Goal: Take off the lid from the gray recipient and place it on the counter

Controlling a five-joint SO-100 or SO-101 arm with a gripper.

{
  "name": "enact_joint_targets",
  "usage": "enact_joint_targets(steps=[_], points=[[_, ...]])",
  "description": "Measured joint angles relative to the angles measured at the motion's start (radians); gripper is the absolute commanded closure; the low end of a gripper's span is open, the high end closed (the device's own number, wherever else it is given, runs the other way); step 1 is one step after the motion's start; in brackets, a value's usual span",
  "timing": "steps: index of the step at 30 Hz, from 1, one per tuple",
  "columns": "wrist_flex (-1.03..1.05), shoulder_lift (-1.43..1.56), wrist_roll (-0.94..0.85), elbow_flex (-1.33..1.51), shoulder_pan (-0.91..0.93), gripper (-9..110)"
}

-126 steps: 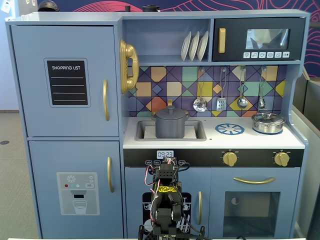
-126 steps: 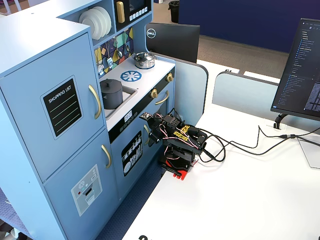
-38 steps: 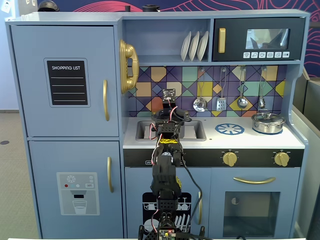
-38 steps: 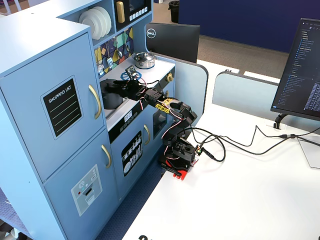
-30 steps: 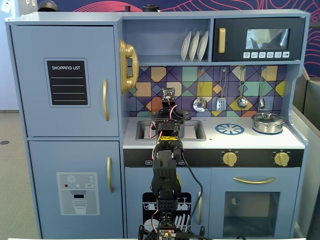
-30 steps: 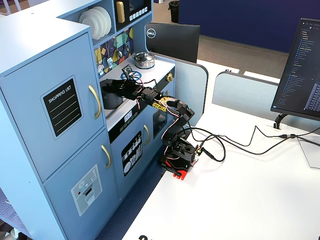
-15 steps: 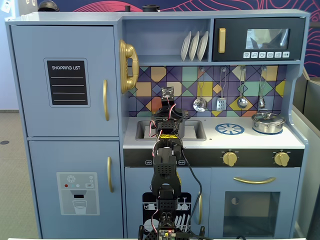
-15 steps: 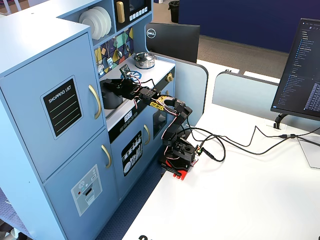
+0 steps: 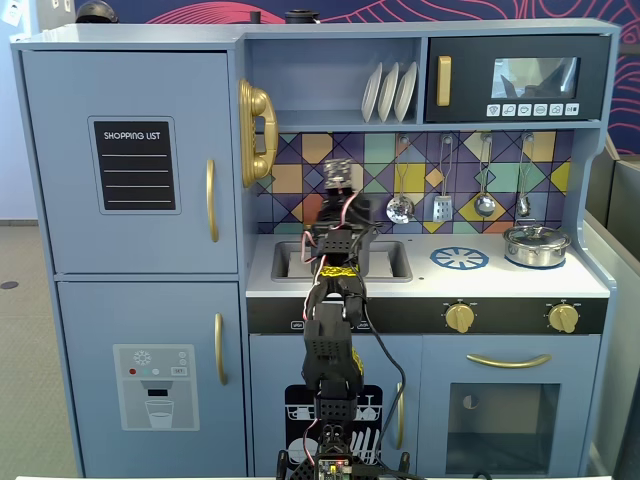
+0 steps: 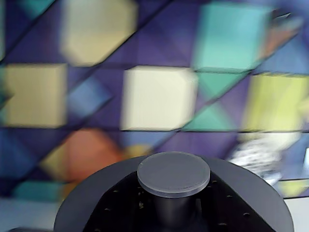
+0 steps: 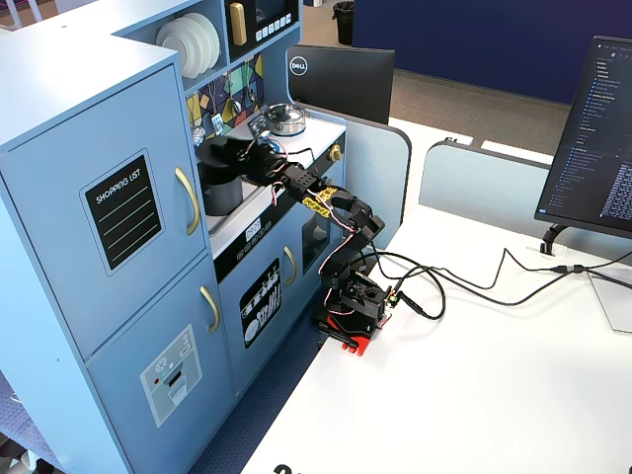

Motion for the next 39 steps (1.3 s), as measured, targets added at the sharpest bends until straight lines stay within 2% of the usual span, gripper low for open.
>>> enact_joint_targets(steps=[7, 13, 21, 39], points=[[0.038, 0.071, 0.048, 0.000, 0.221, 102], [-0.018, 0.077, 0.066, 0.089, 0.376, 102], [-0.189, -0.009, 0.080, 0.239, 0.443, 102], [-0.388, -0.305, 0.100, 0.253, 0.465, 102]])
